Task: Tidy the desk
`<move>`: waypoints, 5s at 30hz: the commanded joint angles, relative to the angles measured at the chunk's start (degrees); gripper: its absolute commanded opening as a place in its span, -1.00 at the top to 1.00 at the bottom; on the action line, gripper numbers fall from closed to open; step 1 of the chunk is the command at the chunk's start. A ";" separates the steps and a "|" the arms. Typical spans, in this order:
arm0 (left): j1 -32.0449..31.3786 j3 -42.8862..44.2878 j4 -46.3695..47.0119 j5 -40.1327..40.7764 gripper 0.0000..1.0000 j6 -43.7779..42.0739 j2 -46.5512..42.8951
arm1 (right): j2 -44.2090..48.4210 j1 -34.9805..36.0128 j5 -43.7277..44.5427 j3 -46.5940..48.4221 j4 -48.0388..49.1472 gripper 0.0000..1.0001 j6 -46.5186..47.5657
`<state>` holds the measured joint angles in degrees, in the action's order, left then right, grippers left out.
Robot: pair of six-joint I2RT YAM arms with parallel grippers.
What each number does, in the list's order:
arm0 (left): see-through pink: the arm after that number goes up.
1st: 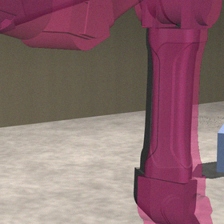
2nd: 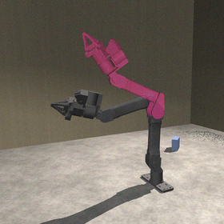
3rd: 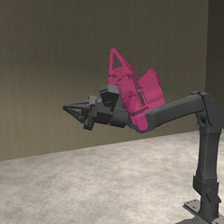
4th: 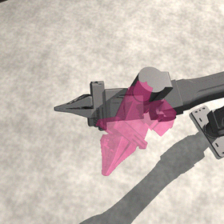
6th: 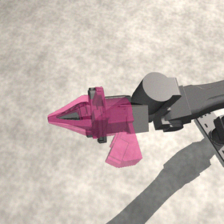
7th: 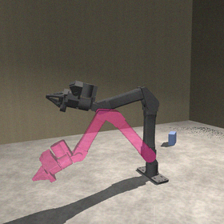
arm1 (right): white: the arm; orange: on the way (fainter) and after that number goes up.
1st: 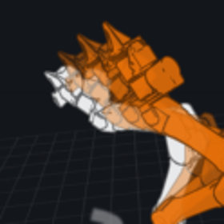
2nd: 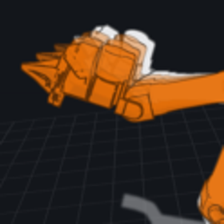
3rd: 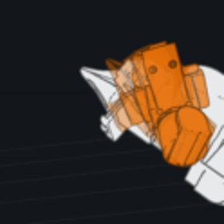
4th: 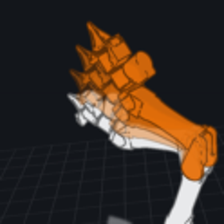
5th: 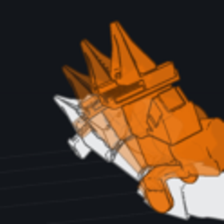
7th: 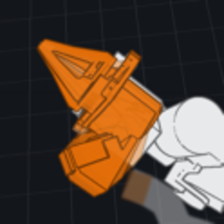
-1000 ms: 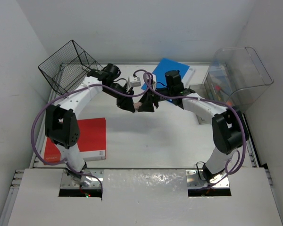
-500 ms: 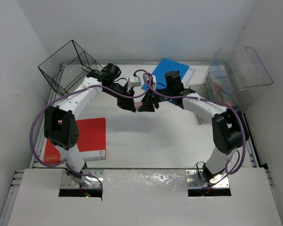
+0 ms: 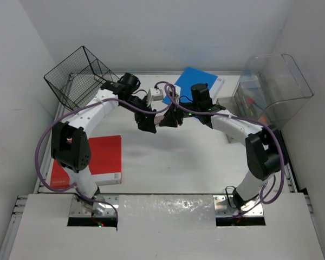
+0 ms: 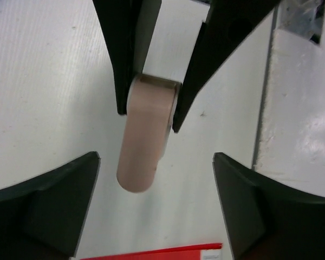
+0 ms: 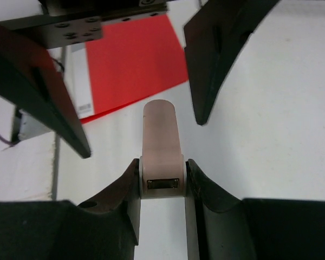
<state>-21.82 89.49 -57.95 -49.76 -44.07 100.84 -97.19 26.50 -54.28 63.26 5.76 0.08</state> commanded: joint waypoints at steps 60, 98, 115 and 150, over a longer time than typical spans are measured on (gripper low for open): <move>1.70 -3.36 11.72 16.45 -0.99 12.52 0.50 | -7.05 -26.15 63.07 -10.09 8.48 0.97 -7.28; 1.70 -1.08 10.93 16.97 -0.99 12.61 2.35 | 0.59 -28.08 58.76 -7.72 -4.79 0.02 -5.44; 1.79 -2.57 12.25 19.51 -0.99 12.96 2.17 | -2.82 -18.42 52.09 0.45 -17.52 1.00 3.00; 2.93 -0.29 11.11 20.05 -0.99 13.05 5.60 | -18.66 -20.35 99.98 5.21 -4.28 1.00 23.47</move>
<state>-19.49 86.80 -47.22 -29.12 -31.00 106.63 -118.32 6.52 40.97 70.11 -2.66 19.40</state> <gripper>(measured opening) 0.996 0.002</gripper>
